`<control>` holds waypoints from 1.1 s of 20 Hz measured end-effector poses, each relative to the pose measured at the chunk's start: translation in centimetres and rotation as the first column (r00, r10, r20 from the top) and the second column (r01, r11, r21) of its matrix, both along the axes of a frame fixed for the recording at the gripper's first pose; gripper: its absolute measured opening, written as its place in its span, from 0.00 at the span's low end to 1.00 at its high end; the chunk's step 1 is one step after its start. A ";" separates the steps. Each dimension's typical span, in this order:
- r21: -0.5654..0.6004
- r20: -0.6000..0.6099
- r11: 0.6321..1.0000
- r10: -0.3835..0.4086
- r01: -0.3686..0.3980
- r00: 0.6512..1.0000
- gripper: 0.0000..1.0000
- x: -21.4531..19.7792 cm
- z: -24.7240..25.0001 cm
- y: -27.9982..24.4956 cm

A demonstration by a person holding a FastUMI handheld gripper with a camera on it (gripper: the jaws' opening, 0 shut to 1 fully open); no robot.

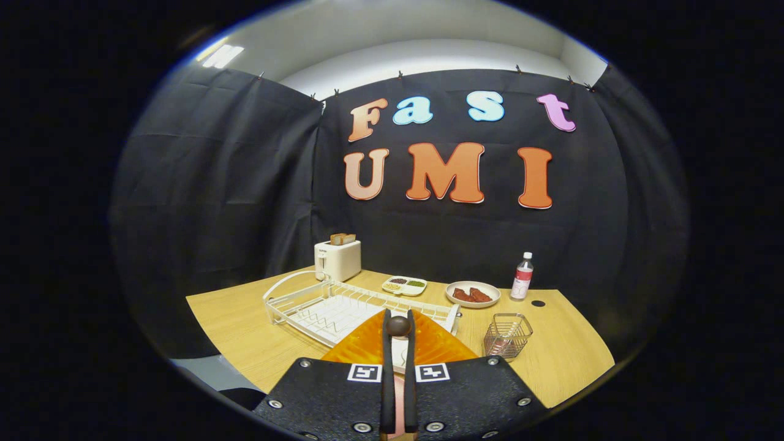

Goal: Take the plate from the dish rack, then take the spoon from the basket and place it into the plate.

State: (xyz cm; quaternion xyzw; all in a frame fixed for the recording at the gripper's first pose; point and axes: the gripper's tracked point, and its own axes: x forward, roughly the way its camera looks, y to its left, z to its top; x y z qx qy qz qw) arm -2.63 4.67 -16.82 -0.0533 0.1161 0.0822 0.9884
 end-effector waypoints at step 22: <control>0.059 -0.198 0.995 0.086 -0.076 0.976 0.07 -4.5 -11.0 0.9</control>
